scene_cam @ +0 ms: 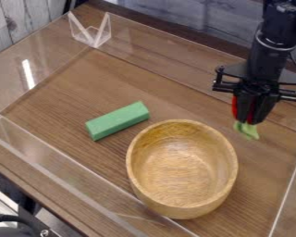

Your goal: Move the red fruit to the right

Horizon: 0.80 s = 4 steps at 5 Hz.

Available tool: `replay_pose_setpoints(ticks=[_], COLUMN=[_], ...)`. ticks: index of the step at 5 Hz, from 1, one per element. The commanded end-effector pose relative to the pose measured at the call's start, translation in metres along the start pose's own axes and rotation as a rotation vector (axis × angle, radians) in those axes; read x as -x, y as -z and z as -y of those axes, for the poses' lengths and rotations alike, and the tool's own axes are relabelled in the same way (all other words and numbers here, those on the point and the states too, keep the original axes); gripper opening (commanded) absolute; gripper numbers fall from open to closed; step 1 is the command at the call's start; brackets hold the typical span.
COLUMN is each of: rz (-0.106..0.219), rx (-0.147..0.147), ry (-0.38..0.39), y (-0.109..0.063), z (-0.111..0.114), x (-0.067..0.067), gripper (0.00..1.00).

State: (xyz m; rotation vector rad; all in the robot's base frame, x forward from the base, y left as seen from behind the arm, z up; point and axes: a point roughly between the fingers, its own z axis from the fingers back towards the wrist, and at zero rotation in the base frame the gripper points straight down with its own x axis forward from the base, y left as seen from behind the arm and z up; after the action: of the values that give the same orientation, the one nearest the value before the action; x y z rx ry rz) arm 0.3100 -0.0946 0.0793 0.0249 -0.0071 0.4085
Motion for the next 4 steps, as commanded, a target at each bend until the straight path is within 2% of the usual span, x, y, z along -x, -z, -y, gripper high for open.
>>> replay_pose_setpoints(ticks=[1, 3, 4], rz=[0.040, 0.018, 0.006], rx=[0.046, 0.043, 0.039], ry=[0.063, 0.050, 0.085], y=[-0.012, -0.013, -0.007], z=[0.007, 0.005, 0.006], x=[-0.009, -0.025, -0.024], gripper=[0.00, 0.00, 0.00])
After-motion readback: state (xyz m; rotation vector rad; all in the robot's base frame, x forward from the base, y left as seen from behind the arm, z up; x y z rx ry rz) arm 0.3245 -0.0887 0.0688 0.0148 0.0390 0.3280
